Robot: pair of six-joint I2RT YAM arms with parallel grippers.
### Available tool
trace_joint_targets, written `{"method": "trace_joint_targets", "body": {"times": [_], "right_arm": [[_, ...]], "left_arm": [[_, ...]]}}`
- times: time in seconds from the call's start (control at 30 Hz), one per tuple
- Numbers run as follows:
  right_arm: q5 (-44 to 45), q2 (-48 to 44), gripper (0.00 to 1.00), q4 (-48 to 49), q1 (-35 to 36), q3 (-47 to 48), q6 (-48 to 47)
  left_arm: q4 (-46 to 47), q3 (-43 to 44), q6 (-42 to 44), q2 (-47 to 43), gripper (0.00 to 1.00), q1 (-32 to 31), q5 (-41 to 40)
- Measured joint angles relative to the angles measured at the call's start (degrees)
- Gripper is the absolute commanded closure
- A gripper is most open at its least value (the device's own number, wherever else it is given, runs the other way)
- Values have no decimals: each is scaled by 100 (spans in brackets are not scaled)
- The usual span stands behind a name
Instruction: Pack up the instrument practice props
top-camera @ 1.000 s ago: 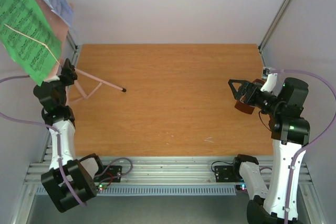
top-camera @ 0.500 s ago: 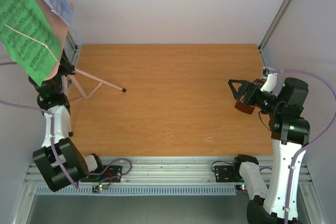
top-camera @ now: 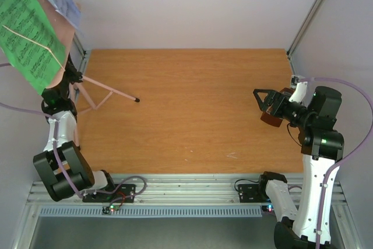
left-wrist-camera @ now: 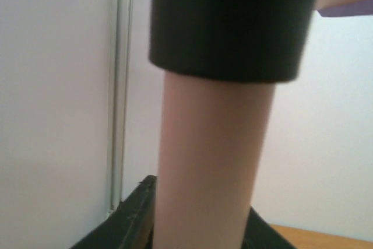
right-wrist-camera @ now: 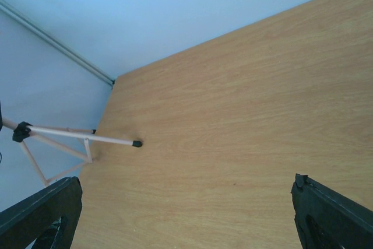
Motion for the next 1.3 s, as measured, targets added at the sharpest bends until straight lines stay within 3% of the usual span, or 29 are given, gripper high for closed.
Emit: {"method": "trace_joint_targets", "body": {"times": [0.23,0.57,0.8,1.3], "right_arm": [[22,55,2,-9,0,0,-57],[74,85,2,-9,0,0,-72],[85,83,2,-7,0,0,-74],[-133,-17,2,94,0,-68,-72]], "left_arm": [[127,-17,431,26,99,4,57],[175,-42,446,26,100,-212,50],[-55,192,673,24,100,-1040,13],[-374,586,-103,24,100,-2977,1488]]}}
